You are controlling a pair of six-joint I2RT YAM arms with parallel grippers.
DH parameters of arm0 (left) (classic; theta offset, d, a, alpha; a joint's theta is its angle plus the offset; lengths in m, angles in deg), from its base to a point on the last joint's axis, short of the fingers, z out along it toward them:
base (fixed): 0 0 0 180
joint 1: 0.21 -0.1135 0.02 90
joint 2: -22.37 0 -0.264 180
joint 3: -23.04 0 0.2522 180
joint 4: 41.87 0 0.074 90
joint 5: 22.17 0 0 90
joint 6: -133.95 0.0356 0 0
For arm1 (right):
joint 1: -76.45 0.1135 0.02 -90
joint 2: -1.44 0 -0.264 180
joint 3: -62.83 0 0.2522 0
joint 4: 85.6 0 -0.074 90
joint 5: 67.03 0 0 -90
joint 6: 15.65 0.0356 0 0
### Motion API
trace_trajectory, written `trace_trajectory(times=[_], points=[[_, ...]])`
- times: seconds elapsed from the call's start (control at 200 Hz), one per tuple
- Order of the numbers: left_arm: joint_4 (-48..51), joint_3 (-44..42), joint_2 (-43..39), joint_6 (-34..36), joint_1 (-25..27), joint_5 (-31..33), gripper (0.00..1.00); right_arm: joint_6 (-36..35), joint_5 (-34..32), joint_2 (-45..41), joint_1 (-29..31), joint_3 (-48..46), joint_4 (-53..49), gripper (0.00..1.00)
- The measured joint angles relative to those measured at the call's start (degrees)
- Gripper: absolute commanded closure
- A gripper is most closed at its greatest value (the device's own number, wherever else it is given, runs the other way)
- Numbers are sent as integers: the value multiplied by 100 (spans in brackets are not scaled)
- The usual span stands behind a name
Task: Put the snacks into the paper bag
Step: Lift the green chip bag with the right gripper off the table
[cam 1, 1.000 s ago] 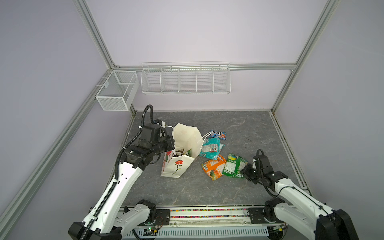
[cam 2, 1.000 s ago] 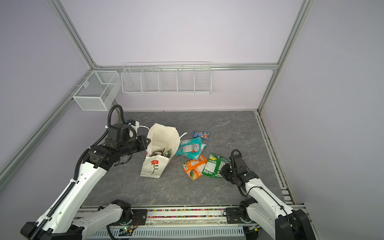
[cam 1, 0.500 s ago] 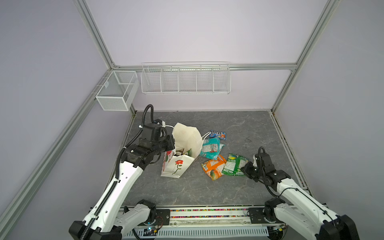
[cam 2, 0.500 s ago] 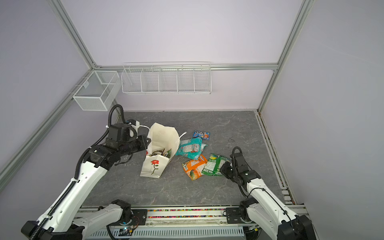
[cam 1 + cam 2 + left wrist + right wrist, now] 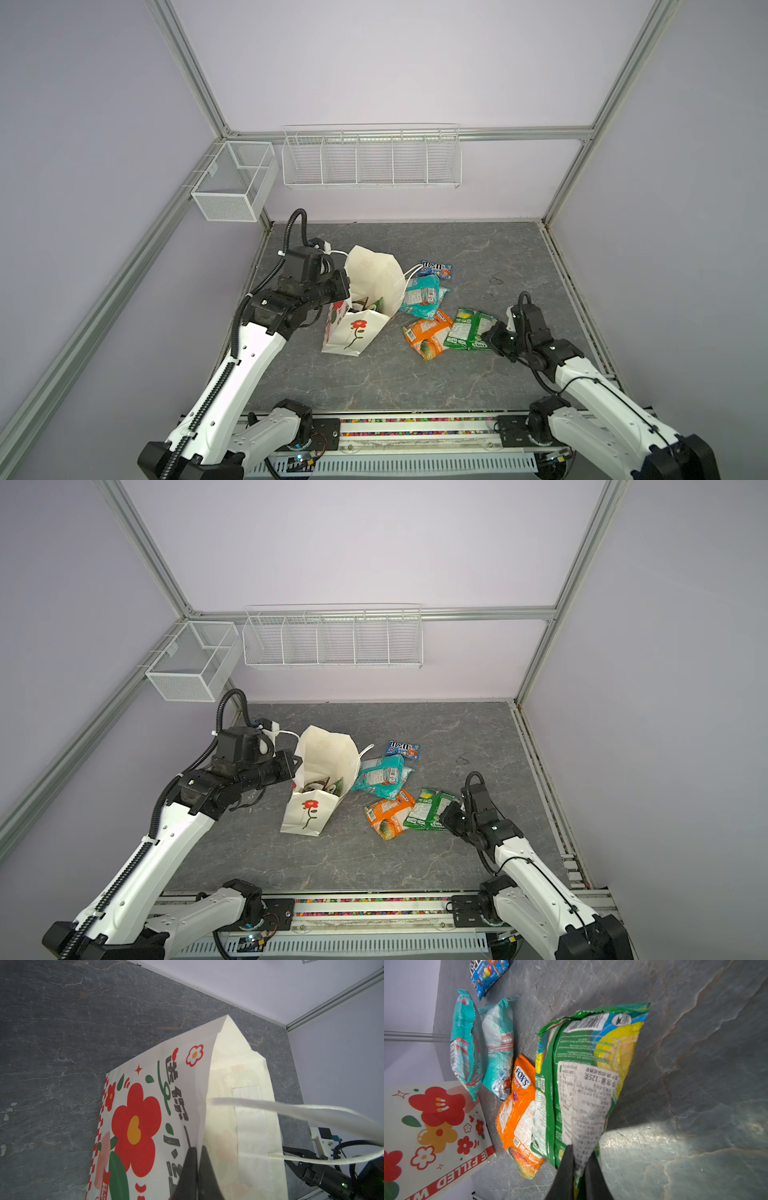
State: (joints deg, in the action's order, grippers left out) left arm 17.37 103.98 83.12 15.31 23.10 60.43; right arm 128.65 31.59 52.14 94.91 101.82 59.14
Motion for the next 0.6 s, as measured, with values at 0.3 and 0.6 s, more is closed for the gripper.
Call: trace_trajectory(times=[0.3,0.6], points=[[-4,0,0,0,0,-2,100,-59,0,-173,0,118,-68,94],[-20,0,0,-2,0,-20,100,-160,-2,-313,7,269,-192,94]])
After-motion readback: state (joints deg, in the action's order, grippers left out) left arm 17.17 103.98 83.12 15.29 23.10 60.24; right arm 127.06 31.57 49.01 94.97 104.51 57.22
